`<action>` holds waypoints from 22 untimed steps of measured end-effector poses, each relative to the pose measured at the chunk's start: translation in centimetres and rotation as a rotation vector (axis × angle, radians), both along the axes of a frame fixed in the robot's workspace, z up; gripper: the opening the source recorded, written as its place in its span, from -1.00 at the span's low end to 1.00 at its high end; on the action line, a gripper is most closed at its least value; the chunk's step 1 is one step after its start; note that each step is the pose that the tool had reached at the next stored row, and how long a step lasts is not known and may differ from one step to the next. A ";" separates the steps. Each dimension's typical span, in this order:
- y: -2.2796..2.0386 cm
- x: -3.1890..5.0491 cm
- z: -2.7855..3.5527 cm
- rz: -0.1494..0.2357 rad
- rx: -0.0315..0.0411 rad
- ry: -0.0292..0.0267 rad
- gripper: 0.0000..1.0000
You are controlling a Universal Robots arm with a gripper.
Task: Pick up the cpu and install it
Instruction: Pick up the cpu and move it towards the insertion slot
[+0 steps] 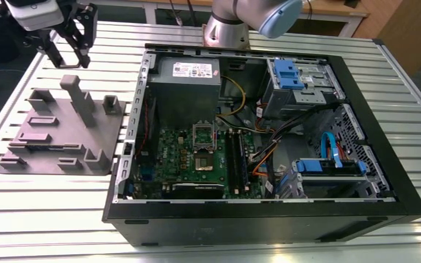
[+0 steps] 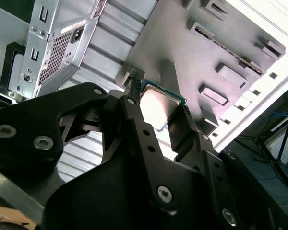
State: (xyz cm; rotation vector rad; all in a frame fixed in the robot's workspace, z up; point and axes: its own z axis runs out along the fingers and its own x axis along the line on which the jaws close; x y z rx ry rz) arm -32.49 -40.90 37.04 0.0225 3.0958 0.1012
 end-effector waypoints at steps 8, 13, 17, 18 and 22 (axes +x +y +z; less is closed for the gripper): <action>0.00 0.96 0.00 0.000 0.0000 0.0001 -0.05; 0.00 1.68 0.00 0.000 0.0000 0.0000 -0.05; 0.00 2.24 0.00 0.000 0.0000 0.0000 -0.05; 0.00 2.39 0.00 0.000 0.0000 0.0001 -0.05; 0.00 2.92 0.00 0.000 0.0000 0.0000 -0.05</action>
